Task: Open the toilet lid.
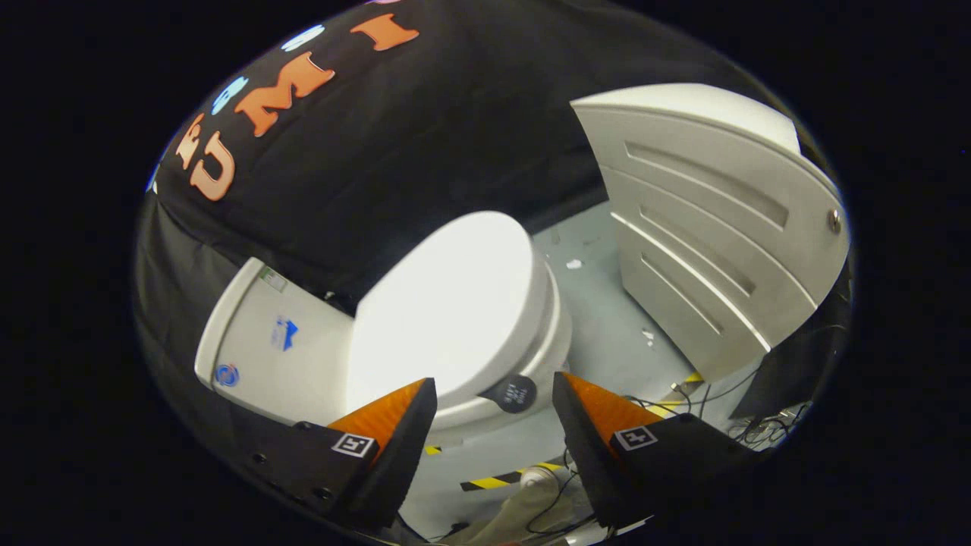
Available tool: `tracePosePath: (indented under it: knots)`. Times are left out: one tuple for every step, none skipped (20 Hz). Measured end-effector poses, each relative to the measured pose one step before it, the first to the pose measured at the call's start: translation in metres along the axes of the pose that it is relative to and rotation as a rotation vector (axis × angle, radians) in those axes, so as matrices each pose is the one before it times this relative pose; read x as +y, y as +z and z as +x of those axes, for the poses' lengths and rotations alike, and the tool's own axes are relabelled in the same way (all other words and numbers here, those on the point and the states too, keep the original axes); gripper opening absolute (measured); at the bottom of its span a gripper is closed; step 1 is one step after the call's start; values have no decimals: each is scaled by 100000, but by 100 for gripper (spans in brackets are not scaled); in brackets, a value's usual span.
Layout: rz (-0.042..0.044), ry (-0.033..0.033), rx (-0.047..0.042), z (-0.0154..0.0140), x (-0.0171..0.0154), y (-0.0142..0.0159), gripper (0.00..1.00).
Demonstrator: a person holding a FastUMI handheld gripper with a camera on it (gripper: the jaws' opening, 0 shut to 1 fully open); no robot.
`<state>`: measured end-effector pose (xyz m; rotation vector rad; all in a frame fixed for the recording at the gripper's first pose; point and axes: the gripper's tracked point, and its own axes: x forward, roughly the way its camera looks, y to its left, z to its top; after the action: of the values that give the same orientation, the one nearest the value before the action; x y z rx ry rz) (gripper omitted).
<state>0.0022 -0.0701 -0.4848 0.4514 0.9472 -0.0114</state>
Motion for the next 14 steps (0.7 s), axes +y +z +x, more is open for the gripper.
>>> tracePosePath:
  knots:
    - [2776, 436, 1489, 1053, -704, -887, 99]
    - [2598, -207, 517, 960, -752, -518, 99]
    - [2084, -271, 215, 832, -584, -373, 99]
    - [2173, 1099, 410, 734, -287, -242, 99]
    - [2312, 2013, 552, 716, 104, -276, 99]
    - [2770, 1990, -601, 658, 308, 118, 98]
    - [2149, 1624, -196, 639, 155, 79, 97]
    - [1450, 179, -196, 656, -168, 112, 96]
    - [621, -398, 883, 649, -228, -118, 95]
    - [266, -10, 1392, 481, 9, -293, 86]
    - [-173, 881, 724, 379, 125, 1, 86]
    - [-122, 136, 203, 374, -120, 22, 81]
    - [-365, -129, 778, 195, -305, -103, 74]
    - [665, 1178, 952, -150, 18, -113, 67]
